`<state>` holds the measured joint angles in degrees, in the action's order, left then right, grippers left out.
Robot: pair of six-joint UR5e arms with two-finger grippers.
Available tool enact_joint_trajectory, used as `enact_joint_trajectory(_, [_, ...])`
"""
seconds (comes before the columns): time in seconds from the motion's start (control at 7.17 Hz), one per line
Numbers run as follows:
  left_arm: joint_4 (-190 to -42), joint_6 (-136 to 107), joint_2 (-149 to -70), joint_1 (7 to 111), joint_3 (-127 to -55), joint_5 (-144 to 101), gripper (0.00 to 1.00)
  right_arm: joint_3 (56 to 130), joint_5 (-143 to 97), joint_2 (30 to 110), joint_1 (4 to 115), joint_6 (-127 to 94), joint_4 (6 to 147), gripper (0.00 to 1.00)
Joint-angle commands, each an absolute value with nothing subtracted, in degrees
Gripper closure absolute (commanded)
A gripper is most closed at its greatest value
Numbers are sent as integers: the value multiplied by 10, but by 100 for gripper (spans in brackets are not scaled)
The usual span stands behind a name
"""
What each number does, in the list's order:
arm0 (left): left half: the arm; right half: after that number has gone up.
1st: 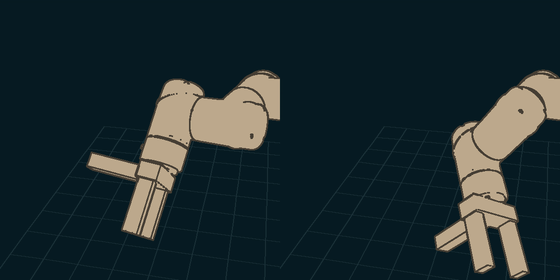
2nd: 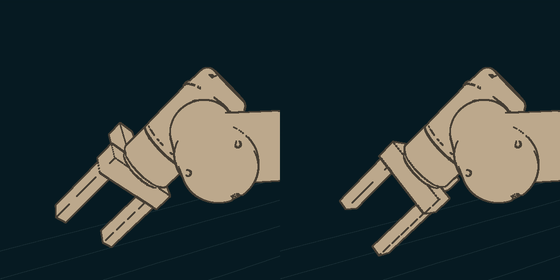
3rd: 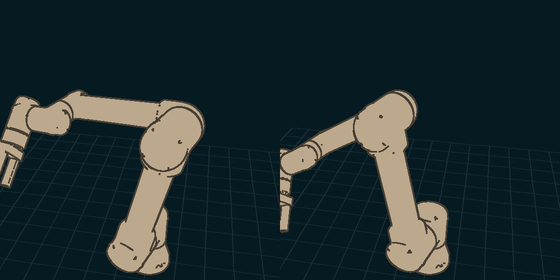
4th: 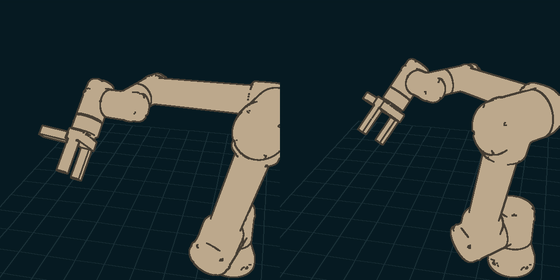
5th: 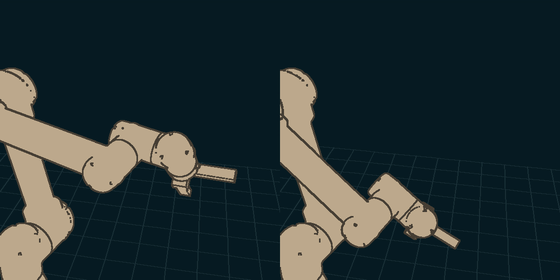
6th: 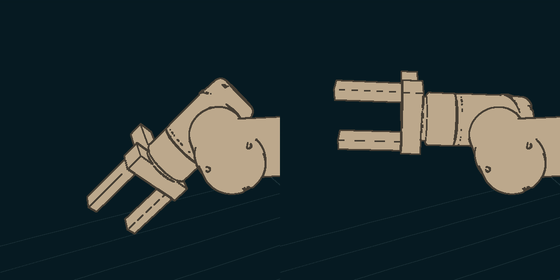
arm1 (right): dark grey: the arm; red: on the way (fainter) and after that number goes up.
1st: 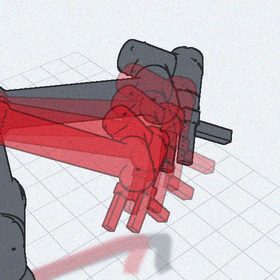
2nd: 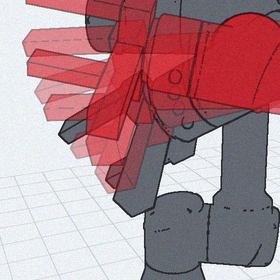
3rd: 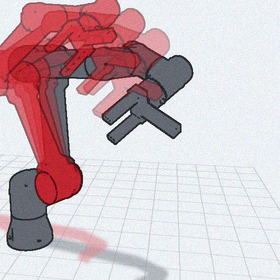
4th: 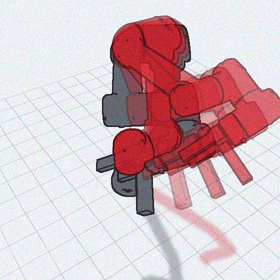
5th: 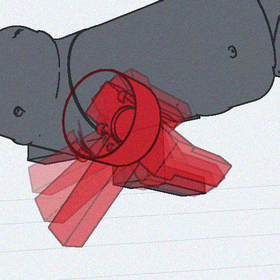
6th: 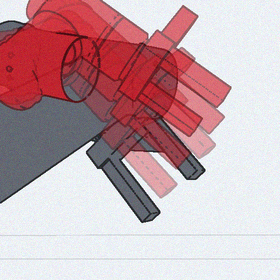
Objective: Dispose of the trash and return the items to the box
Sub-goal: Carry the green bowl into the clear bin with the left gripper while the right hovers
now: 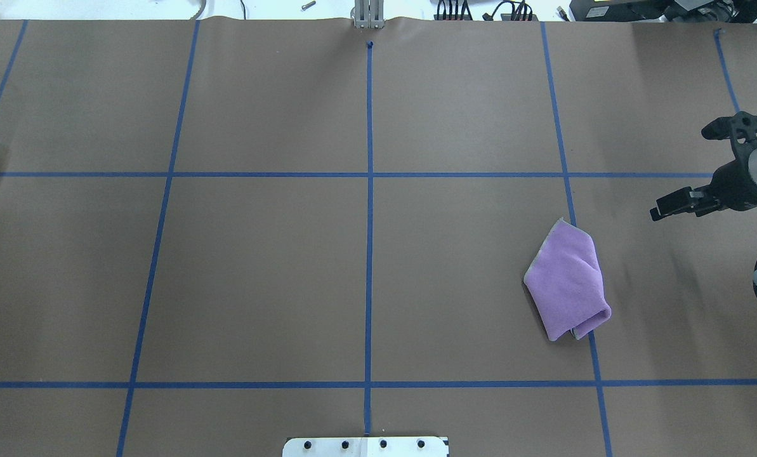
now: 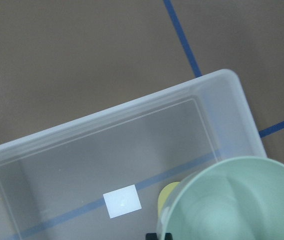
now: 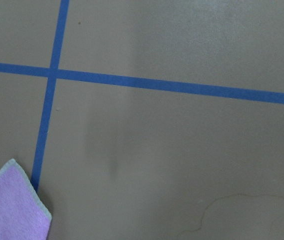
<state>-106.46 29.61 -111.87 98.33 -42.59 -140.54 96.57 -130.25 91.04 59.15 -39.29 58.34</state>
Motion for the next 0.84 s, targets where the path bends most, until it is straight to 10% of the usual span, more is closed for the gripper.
enact_joint_trajectory(0.0, [-1125,219,-1120,996,-369,-1405,100,962,-1303,908,592,-393,584,0])
enact_joint_trajectory(0.7, [-1226,-48,-1121,1011,-315,-1403,100,957,-1303,908,592,-393,583,0])
